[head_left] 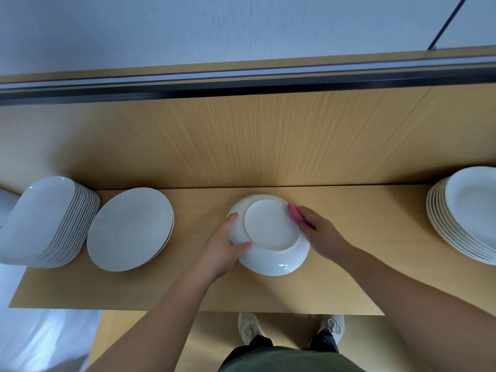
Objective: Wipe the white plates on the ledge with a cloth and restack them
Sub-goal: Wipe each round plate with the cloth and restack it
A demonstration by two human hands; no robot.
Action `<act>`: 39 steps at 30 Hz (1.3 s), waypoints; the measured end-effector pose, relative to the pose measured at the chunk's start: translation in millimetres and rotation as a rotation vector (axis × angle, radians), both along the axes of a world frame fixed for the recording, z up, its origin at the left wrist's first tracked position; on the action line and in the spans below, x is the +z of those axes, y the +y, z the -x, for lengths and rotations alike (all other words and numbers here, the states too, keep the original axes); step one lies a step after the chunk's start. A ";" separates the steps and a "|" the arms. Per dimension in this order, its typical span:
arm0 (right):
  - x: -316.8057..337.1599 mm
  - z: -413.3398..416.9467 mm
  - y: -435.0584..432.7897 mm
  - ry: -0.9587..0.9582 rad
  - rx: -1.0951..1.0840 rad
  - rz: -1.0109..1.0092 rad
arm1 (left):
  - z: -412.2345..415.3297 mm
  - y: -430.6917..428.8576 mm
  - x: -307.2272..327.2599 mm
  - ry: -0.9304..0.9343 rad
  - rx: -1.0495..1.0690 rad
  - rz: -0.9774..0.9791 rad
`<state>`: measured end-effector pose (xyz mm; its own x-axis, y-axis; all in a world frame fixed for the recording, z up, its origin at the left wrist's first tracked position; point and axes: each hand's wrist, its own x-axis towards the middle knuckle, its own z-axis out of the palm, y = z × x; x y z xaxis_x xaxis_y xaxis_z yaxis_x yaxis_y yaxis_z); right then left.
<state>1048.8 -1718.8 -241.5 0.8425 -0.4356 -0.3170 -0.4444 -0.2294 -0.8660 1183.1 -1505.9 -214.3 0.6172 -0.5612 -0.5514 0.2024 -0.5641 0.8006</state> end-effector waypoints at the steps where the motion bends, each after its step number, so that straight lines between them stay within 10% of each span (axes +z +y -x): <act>1: 3.3 -3.2 -5.3 0.007 0.007 -0.021 | 0.3 -0.9 0.3 0.024 0.013 0.012; 39: -20.7 12.3 13.9 -0.053 -0.180 -0.033 | 13.0 -13.1 -4.3 0.069 0.176 0.129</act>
<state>1036.5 -1704.9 -262.2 0.7677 -0.5712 -0.2905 -0.4293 -0.1217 -0.8949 1170.1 -1519.0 -218.6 0.6751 -0.5167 -0.5265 0.3457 -0.4089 0.8446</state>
